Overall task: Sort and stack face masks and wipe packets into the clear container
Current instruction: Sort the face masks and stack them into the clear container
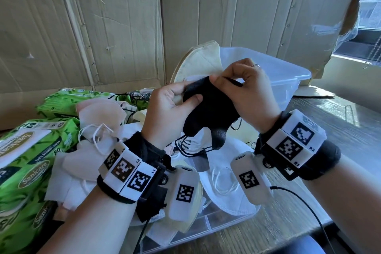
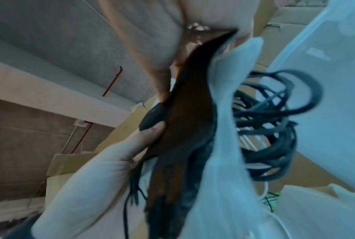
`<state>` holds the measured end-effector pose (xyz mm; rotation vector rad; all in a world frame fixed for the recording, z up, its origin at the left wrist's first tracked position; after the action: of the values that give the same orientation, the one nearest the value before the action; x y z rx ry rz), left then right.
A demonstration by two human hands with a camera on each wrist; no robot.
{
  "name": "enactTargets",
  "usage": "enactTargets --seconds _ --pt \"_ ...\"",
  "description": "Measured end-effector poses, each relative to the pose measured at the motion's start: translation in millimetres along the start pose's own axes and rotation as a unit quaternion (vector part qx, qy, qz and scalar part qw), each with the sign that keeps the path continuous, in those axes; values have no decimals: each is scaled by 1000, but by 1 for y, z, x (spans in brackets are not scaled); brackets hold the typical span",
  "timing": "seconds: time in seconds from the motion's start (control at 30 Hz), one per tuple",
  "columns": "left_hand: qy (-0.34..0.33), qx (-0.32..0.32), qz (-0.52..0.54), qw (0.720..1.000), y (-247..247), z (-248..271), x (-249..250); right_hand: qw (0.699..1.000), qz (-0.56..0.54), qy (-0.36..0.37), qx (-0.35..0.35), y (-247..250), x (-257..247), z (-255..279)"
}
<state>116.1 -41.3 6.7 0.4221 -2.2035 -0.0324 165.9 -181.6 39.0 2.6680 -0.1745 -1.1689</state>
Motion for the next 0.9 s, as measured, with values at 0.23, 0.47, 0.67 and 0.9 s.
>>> enactTargets --seconds 0.23,0.47,0.67,0.9 --pt "-54 44 -25 997 12 -4 4 994 81 32 -72 0 0 7" --pt "-45 5 -47 998 1 -3 -3 984 122 66 -115 -9 -4 9" --pt "-45 27 -79 996 3 -3 -3 966 171 141 -132 -13 -13 19" --pt "-17 19 -84 996 6 -3 -7 979 -122 -97 -128 1 28 28"
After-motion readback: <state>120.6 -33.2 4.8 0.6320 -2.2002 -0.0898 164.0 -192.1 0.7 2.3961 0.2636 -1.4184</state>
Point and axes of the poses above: each hand's wrist, its own z-axis away from the middle knuckle, its own y-axis out of the back of the hand, x = y × z, the point moved 10 cm from there along -z, towards the middle knuckle, and after that the axes turned 9 degrees about -z, right-handed, at the moved point
